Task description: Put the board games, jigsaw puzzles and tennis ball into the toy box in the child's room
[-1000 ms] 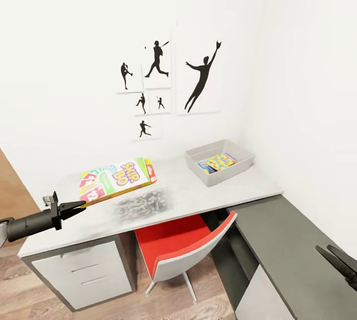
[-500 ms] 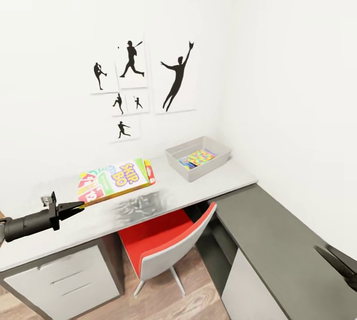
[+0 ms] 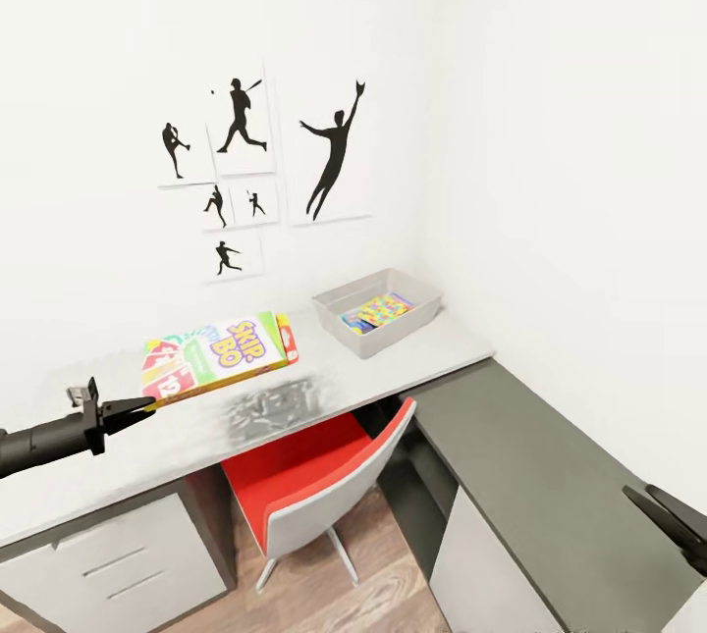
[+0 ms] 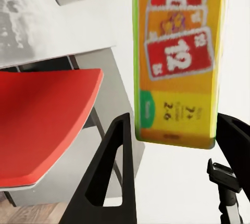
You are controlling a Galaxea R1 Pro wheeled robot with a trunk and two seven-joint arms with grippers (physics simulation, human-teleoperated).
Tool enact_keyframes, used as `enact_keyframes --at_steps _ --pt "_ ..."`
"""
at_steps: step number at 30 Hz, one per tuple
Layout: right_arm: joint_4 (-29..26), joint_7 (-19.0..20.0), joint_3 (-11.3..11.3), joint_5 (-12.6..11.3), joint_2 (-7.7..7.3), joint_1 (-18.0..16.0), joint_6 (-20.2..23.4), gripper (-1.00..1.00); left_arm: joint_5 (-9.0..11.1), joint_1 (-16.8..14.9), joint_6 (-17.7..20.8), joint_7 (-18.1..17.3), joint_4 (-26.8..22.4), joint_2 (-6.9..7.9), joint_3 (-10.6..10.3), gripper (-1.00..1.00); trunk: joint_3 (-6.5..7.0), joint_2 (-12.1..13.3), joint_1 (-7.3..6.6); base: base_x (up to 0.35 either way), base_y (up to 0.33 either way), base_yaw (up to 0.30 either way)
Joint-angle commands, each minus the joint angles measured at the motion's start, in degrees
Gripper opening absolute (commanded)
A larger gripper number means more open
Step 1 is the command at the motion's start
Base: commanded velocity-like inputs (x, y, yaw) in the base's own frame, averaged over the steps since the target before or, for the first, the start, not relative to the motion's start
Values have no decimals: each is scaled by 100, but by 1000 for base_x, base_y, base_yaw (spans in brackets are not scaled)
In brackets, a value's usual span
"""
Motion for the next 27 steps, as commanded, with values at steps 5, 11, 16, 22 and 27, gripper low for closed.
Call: enact_keyframes --at_steps 5,11,16,22,27 --pt "-3 1 0 -19 -2 -1 38 100 -9 5 33 -178 8 132 10 -100 -36 -11 4 170 140 -212" --pt "-3 8 0 -19 -2 -1 38 100 -48 11 33 -563 10 174 11 -100 -67 -11 4 233 232 -225" --pt "0 9 0 -19 -2 -1 43 100 -55 16 28 -644 11 180 8 -100 -94 -11 4 189 279 -227" --pt "4 17 0 -19 -2 -1 46 100 -56 21 20 -665 9 181 -5 -100 -124 -11 4 58 319 -234" --pt "5 18 0 -19 -2 -1 46 100 -56 25 19 -668 9 181 -2 -100 -141 -11 4 35 323 -258"
